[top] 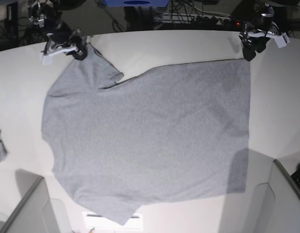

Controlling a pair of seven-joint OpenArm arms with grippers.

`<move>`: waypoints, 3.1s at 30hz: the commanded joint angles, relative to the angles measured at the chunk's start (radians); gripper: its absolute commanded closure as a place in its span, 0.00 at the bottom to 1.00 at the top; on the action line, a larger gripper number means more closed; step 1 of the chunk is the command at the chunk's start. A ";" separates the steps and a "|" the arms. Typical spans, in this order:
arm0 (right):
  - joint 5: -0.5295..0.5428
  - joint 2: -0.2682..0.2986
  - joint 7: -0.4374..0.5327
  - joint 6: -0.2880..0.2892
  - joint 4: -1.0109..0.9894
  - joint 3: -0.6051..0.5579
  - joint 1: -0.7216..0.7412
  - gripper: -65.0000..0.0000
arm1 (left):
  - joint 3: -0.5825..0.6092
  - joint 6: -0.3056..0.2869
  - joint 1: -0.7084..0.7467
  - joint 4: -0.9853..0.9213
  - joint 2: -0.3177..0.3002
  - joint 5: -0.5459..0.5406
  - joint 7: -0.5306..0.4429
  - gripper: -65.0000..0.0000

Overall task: Fold the T-shirt properly
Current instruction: 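Move both grippers down to the shoulder corners of the grey T-shirt, then close both grippers on the shoulder edges of the shirt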

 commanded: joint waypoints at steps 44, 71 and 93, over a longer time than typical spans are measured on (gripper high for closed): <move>-0.007 0.049 -0.258 -0.009 -0.160 0.224 0.217 0.43 | -0.010 -0.012 -0.041 -0.004 -0.012 -0.011 -0.018 0.37; -0.007 0.041 -0.249 -0.009 -0.297 0.131 0.240 1.00 | -0.026 -0.012 -0.052 -0.010 0.008 -0.014 -0.016 0.37; -0.007 0.043 -0.162 -0.009 -0.224 0.123 0.194 1.00 | 0.000 -0.012 -0.174 -0.124 0.028 -0.012 0.196 0.37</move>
